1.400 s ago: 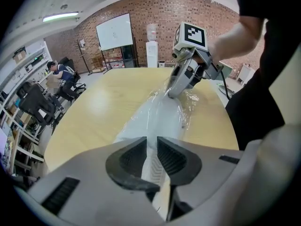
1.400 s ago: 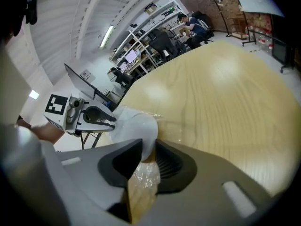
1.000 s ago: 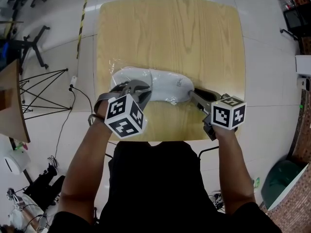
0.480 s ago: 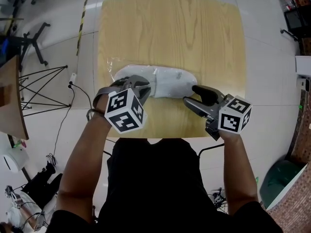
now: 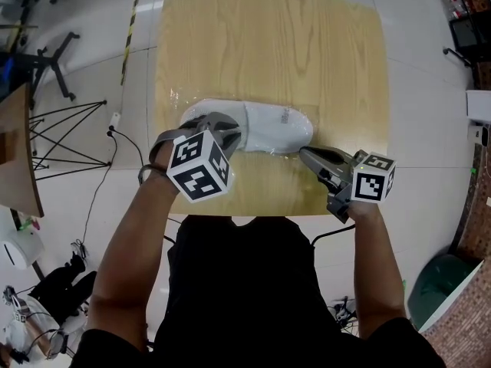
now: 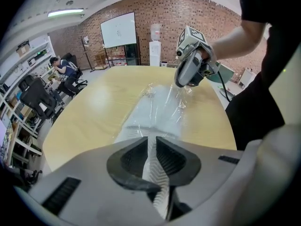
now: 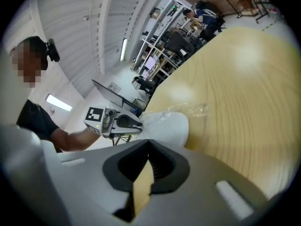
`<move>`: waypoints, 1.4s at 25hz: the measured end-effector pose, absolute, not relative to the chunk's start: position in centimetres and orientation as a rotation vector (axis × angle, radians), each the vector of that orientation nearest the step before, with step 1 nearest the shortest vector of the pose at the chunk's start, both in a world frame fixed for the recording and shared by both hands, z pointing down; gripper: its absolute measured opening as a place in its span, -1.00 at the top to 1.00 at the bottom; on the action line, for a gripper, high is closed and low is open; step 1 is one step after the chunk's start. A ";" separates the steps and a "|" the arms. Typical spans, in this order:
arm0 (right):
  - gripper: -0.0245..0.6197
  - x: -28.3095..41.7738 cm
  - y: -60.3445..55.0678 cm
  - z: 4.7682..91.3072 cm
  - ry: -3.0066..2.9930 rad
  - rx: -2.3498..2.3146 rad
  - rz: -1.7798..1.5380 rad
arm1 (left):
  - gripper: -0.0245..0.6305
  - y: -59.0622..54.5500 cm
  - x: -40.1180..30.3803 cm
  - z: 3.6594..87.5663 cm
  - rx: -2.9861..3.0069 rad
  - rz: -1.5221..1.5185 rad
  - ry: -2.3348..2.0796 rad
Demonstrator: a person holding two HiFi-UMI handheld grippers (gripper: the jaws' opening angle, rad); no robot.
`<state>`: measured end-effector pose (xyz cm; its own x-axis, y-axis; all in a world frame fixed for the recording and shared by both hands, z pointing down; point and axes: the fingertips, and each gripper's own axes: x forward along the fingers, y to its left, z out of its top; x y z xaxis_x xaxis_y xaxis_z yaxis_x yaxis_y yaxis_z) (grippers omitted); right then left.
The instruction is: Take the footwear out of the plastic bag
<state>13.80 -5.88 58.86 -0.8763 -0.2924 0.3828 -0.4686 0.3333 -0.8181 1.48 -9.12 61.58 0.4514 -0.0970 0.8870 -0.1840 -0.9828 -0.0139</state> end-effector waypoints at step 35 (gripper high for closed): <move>0.59 16.5 -5.4 60.5 -2.261 0.838 1.474 | 0.74 -9.0 0.4 61.8 2.643 1.541 -0.204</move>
<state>16.50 -5.40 60.50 -0.7792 -0.3013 0.5497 -0.6245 0.2979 -0.7220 0.42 -9.01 61.81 0.4866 -0.0766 0.8703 -0.1523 -0.9883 -0.0019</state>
